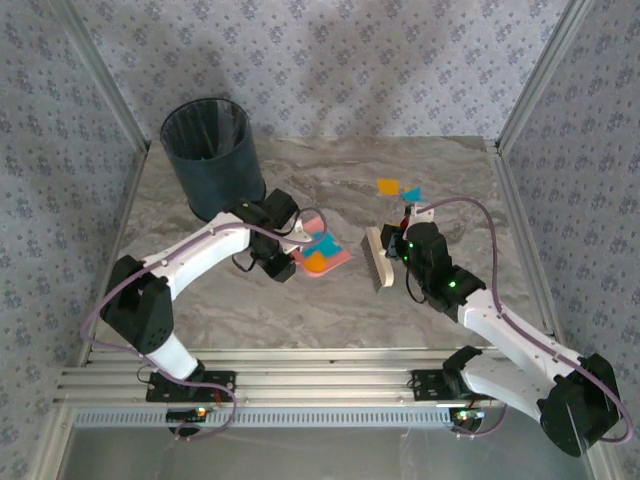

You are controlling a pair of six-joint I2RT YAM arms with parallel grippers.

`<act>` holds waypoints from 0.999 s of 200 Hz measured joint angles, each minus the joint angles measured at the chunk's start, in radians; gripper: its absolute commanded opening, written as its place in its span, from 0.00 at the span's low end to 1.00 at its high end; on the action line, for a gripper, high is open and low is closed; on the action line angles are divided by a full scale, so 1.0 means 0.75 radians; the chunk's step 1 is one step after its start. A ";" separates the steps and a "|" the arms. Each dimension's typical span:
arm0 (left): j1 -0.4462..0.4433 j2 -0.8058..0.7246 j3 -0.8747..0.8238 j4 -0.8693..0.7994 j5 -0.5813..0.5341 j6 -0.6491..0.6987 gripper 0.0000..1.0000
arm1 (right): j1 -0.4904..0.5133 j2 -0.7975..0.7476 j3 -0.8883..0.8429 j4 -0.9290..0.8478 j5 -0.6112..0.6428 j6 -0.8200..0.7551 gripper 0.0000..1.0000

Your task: Sweep away the paper scraps from the table

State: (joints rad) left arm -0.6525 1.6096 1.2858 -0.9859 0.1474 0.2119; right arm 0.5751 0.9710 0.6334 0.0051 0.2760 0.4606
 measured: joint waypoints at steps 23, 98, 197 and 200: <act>0.040 0.000 0.026 -0.002 0.034 -0.023 0.00 | -0.003 0.000 0.000 -0.005 -0.007 0.000 0.00; 0.164 -0.022 0.289 -0.038 0.092 -0.112 0.00 | -0.016 0.000 0.001 -0.036 -0.017 -0.001 0.00; 0.321 -0.010 0.650 -0.202 0.174 -0.122 0.00 | -0.031 0.017 0.015 -0.043 -0.041 0.000 0.00; 0.325 -0.008 0.659 -0.207 0.175 -0.122 0.00 | -0.031 0.018 0.016 -0.043 -0.041 -0.001 0.00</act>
State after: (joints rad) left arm -0.4088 1.6039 1.7802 -1.1408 0.2790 0.1207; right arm 0.5518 0.9844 0.6453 -0.0273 0.2451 0.4603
